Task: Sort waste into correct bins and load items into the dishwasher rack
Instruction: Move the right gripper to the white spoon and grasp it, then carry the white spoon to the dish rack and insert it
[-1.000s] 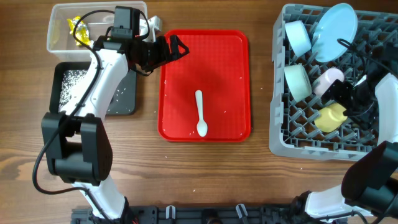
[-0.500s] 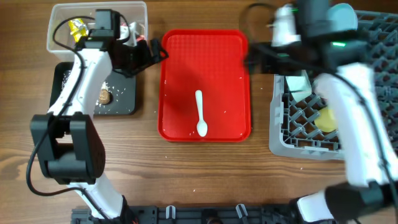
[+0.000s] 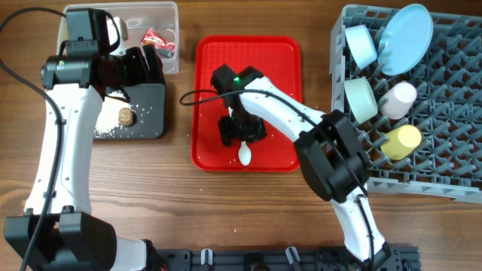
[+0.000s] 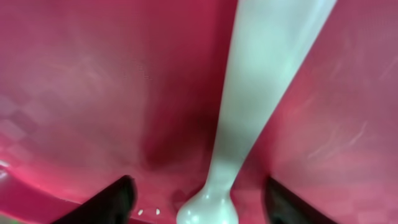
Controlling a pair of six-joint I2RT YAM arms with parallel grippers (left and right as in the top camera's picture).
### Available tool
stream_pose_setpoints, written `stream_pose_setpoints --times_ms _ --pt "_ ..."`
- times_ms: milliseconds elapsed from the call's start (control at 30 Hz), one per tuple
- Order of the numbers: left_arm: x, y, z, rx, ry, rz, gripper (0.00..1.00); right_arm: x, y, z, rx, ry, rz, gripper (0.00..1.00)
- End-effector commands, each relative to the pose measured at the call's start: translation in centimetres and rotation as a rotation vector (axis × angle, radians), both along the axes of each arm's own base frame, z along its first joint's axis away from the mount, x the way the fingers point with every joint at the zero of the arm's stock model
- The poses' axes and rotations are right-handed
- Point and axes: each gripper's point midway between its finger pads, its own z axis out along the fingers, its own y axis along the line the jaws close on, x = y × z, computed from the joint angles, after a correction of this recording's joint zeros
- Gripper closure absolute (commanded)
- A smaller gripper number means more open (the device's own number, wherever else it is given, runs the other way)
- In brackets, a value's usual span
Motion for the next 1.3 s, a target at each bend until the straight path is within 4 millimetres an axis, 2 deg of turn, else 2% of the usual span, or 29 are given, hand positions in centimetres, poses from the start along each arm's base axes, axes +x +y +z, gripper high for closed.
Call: stream_pose_setpoints --times_ms 0,67,100,133,267,433,533,667,700,767,800,833,900,933,1000,1067,1267 --pt "0.1 1.1 -0.5 0.047 0.012 0.015 0.00 -0.1 -0.4 -0.9 -0.036 0.008 -0.033 0.49" --pt "0.1 1.1 -0.5 0.047 0.012 0.015 0.00 -0.1 -0.4 -1.1 -0.040 0.012 -0.039 0.65" --pt "0.1 1.1 -0.6 0.047 0.013 0.014 0.00 -0.2 -0.4 -1.3 -0.040 0.018 -0.041 0.80" --pt "0.1 1.1 -0.6 0.047 0.013 0.014 0.00 -0.2 -0.4 -1.4 -0.042 0.020 -0.042 0.87" --pt "0.1 1.1 -0.6 0.047 0.013 0.014 0.00 -0.1 -0.5 -1.3 -0.033 0.030 -0.067 0.95" --pt "-0.2 1.1 -0.7 0.046 0.026 0.014 0.00 1.5 -1.6 0.2 0.012 0.035 -0.083 0.95" --pt "-0.2 1.1 -0.7 0.046 0.026 0.014 0.00 3.2 -2.6 2.8 0.052 -0.014 -0.109 0.96" --pt "-0.2 1.1 -0.7 0.046 0.027 0.014 0.00 5.9 -5.3 11.2 0.162 -0.195 -0.168 0.95" --pt "-0.2 1.1 -0.7 0.046 0.027 0.014 0.00 6.4 -6.6 13.8 0.177 -0.256 -0.194 0.96" --pt "-0.2 1.1 -0.7 0.046 0.027 0.014 0.00 6.6 -10.6 18.8 0.156 -0.384 -0.267 0.96" --pt "-0.2 1.1 -0.7 0.046 0.027 0.014 0.00 6.5 -11.8 19.9 0.146 -0.411 -0.288 0.96" --pt "-0.2 1.1 -0.7 0.046 0.027 0.014 0.00 5.8 -15.4 22.9 0.118 -0.479 -0.355 0.96" --pt "-0.2 1.1 -0.7 0.046 0.027 0.014 0.00 4.2 -20.4 26.1 0.083 -0.539 -0.465 0.96" --pt "-0.2 1.1 -0.7 0.046 0.027 0.014 0.00 3.4 -22.5 27.0 0.066 -0.556 -0.517 0.96" --pt "-0.2 1.1 -0.7 0.046 0.027 0.014 0.00 1.9 -27.3 28.3 -0.002 -0.584 -0.639 0.96" --pt "-0.2 1.1 -0.7 0.046 0.027 0.014 0.00 0.4 -31.7 28.5 -0.055 -0.571 -0.770 0.96" --pt "-0.2 1.1 -0.7 0.046 0.027 0.014 0.00 -2.9 -39.6 27.3 -0.150 -0.502 -1.017 0.96"
